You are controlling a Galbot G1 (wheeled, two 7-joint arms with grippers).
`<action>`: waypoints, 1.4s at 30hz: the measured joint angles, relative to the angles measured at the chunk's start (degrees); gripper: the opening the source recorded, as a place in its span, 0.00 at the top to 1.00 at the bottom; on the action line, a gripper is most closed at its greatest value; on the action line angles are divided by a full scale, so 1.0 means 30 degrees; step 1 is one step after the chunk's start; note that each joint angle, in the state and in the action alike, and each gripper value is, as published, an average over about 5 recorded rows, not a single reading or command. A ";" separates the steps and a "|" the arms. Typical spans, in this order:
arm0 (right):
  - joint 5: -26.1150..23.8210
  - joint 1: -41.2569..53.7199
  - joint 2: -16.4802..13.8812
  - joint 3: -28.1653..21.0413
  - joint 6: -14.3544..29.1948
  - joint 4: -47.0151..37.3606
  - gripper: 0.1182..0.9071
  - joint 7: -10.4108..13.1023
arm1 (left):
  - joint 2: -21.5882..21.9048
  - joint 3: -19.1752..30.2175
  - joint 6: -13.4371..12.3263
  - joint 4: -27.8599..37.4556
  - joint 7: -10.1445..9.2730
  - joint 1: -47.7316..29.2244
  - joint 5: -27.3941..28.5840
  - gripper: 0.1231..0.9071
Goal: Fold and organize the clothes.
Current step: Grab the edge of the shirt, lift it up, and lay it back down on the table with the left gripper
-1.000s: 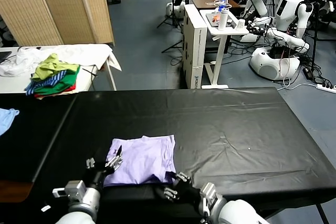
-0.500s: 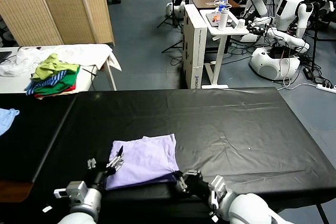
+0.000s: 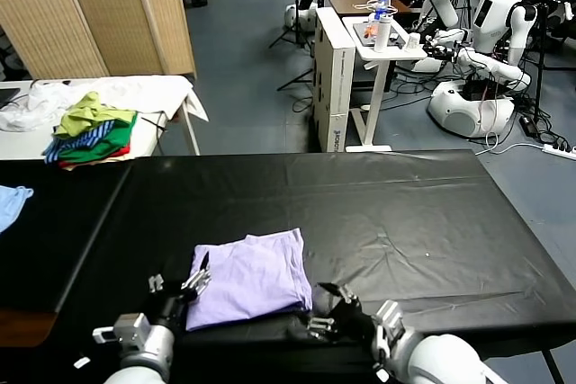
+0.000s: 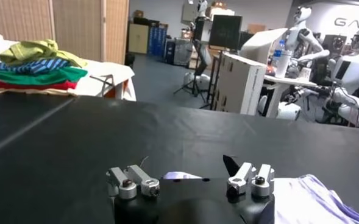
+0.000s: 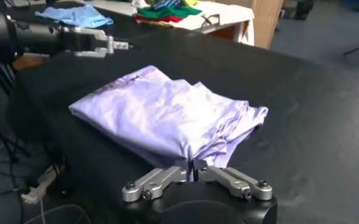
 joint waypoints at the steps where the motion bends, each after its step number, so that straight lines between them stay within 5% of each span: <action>1: 0.0058 -0.0237 0.0050 0.0350 -0.0033 0.0203 0.04 0.0048 | -0.0095 -0.0040 -0.0047 0.0063 0.0090 -0.0021 0.0003 0.00; 16: 0.0847 -0.3239 0.2293 0.5290 0.0349 0.0335 0.00 0.0841 | -0.2407 -0.1145 -0.1708 0.1153 0.1123 0.0740 -0.1585 0.00; 33: 0.0816 -0.2962 0.2815 0.5960 0.0510 -0.0066 0.00 0.0869 | -0.2489 -0.1102 -0.2695 0.2220 0.1705 0.1576 -0.2090 0.01; 36: 0.0811 -0.2864 0.2839 0.5949 0.0530 -0.0124 0.00 0.0873 | -0.2489 -0.1051 -0.2688 0.2297 0.1736 0.1541 -0.2210 0.09; 42: 0.0769 -0.2684 0.2934 0.5865 0.0571 -0.0226 0.00 0.0878 | -0.2488 -0.1014 -0.2615 0.2420 0.1751 0.1443 -0.2737 0.52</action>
